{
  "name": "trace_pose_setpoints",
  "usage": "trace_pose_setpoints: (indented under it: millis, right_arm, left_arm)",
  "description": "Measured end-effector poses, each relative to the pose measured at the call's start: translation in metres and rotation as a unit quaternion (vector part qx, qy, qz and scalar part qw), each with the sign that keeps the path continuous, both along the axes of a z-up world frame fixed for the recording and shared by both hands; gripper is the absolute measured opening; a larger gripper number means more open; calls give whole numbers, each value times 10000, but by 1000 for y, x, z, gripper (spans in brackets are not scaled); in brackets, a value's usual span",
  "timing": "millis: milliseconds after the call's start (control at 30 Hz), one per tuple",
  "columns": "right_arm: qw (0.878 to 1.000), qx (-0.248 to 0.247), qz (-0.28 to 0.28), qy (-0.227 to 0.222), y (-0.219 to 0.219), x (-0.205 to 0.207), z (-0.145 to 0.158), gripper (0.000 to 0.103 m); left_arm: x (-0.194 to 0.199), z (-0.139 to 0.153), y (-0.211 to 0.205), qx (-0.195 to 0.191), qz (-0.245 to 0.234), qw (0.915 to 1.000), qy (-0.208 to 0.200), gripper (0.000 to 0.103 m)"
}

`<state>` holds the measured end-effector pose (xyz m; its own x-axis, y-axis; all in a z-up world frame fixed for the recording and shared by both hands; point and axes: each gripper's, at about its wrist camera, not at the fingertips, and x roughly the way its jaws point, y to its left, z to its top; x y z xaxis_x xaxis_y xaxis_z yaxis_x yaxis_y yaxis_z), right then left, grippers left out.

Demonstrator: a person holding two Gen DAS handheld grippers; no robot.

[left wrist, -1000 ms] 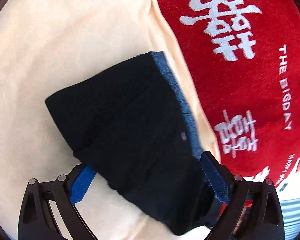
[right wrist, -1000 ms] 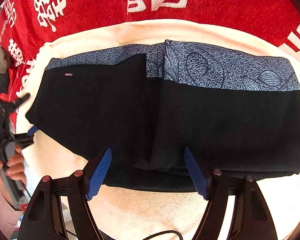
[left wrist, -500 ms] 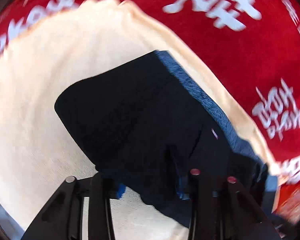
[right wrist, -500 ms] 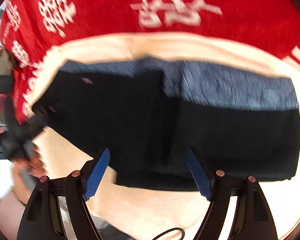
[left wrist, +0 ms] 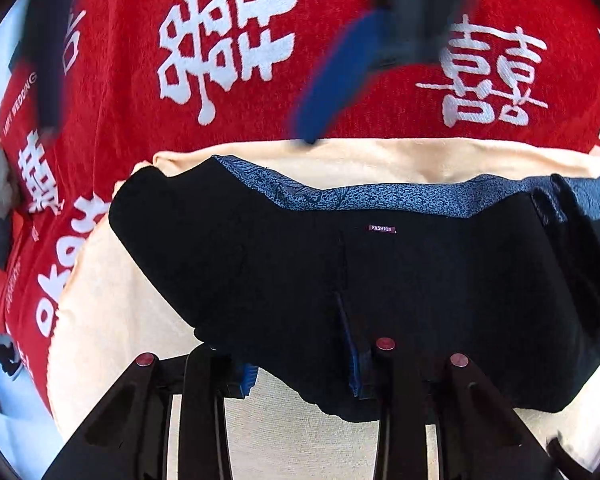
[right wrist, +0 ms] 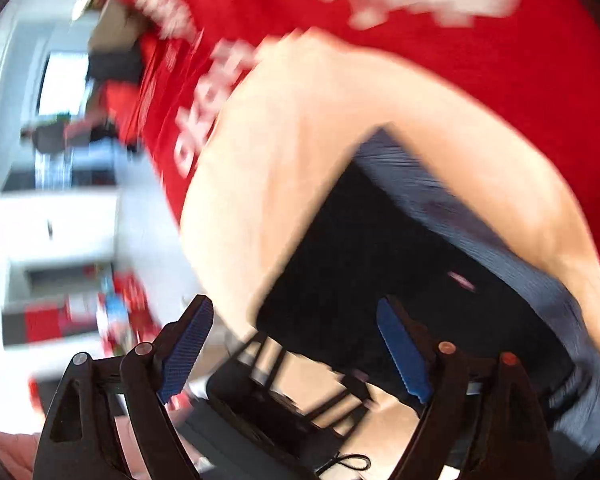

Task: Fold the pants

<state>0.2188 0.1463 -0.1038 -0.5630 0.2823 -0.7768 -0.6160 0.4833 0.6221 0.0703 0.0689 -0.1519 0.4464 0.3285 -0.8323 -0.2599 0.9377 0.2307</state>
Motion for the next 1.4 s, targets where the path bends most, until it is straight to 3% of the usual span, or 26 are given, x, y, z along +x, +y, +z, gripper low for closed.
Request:
trace_pose_setpoints:
  millis: [167, 200, 233, 300, 433, 567, 733, 900, 1033, 1133, 1300, 1400]
  right_arm:
    - [9931, -818, 723, -435, 26, -24, -29, 82]
    - [9915, -910, 718, -596, 21, -22, -33, 54]
    - [9923, -881, 585, -637, 13, -17, -35, 34]
    - [9953, -721, 193, -623, -5, -6, -31, 20]
    - [9968, -95, -734, -312, -63, 17, -7, 18]
    - [9876, 535, -1472, -130, -121, 34, 24, 18]
    - [9634, 1225, -2383, -109, -224, 47, 57, 19]
    - [9345, 1566, -3192, -159, -348, 57, 63, 19]
    - [9122, 1502, -3811, -81, -426, 54, 34, 19]
    - [9000, 1344, -4146, 4, -474, 50, 1, 19]
    - [8919, 1005, -4405, 169, -509, 51, -70, 19]
    - [8849, 907, -4555, 353, -515, 48, -104, 19]
  left_arm:
    - [-3, 3, -8, 229, -186, 9996, 10, 35]
    - [-2, 4, -9, 244, -198, 9995, 18, 35]
    - [-1, 5, -10, 244, -198, 9995, 49, 35]
    - [2, 5, -9, 158, -150, 9997, 144, 35]
    - [6, 27, -34, 273, -543, 9981, -22, 36]
    - [16, 62, -66, 193, -892, 9955, -275, 36]
    - [33, 105, -115, -170, -1308, 9899, -514, 36]
    - [54, 125, -193, -449, -1911, 9793, -493, 36]
    - [68, 114, -262, -481, -2399, 9691, -314, 36]
    - [76, 88, -315, -379, -2756, 9605, -78, 36]
    - [87, 31, -365, -200, -2976, 9534, 464, 36]
    - [89, 4, -378, -4, -2961, 9525, 709, 42]
